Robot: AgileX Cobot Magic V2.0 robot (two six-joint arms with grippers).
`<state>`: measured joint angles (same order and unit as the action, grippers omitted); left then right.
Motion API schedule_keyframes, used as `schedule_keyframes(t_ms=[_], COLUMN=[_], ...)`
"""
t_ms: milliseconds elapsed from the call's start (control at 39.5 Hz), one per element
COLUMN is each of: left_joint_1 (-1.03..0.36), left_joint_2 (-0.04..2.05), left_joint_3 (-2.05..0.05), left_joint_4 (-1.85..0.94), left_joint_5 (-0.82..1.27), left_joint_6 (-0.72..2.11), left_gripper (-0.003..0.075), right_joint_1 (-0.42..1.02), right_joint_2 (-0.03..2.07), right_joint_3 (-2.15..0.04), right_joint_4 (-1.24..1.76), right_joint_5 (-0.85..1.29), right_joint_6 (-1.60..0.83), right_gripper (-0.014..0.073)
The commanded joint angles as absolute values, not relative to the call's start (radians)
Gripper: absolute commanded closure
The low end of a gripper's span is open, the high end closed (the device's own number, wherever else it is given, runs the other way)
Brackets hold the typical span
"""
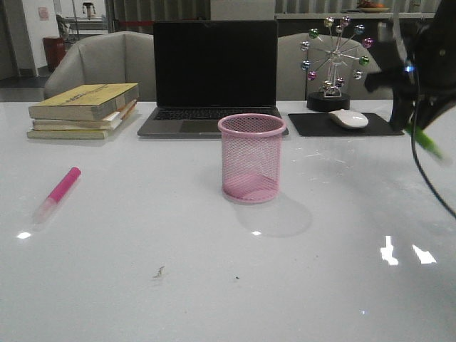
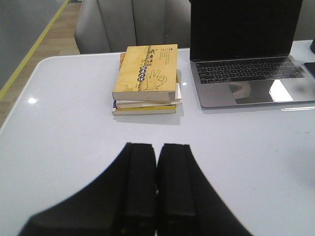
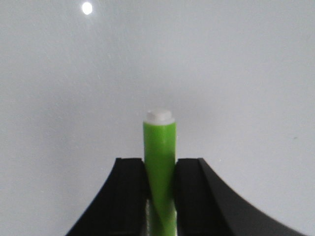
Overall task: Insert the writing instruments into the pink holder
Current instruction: 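Lift the green marker with the right gripper over the pink holder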
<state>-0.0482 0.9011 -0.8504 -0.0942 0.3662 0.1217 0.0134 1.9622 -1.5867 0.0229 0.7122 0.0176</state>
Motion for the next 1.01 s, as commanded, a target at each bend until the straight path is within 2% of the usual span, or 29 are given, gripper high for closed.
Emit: schedule_keyframes(t_ms=[0, 354, 531, 633, 810, 987], left_joint_1=[-0.055, -0.055, -0.055, -0.055, -0.055, -0.055], left_joint_2=[0.894, 0.894, 0.894, 0.894, 0.894, 0.894], left_joint_3=[-0.885, -0.885, -0.885, -0.885, -0.885, -0.885], left_joint_4=[-0.106, -0.106, -0.106, -0.106, -0.106, -0.106], left_joint_5=[0.291, 0.291, 0.291, 0.291, 0.291, 0.291], left_joint_6=[0.113, 0.113, 0.113, 0.113, 0.113, 0.113], left_gripper=[0.0629, 0.0629, 0.0629, 0.0629, 0.0629, 0.0629], right_joint_1=[0.025, 0.11, 0.16, 0.204, 0.299, 0.393], right_joint_2=[1.82, 1.62, 1.513, 1.471, 1.477, 1.548], right_joint_3=[-1.613, -1.578, -1.4, -1.267, -1.099, -1.059], right_joint_4=[0.029, 0.065, 0.087, 0.106, 0.135, 0.128], right_joint_5=[0.63, 0.417, 0.185, -0.023, -0.298, -0.434], right_joint_6=[0.008, 0.009, 0.009, 0.009, 0.011, 0.019], right_gripper=[0.0564, 0.0564, 0.0564, 0.0564, 0.0564, 0.0564])
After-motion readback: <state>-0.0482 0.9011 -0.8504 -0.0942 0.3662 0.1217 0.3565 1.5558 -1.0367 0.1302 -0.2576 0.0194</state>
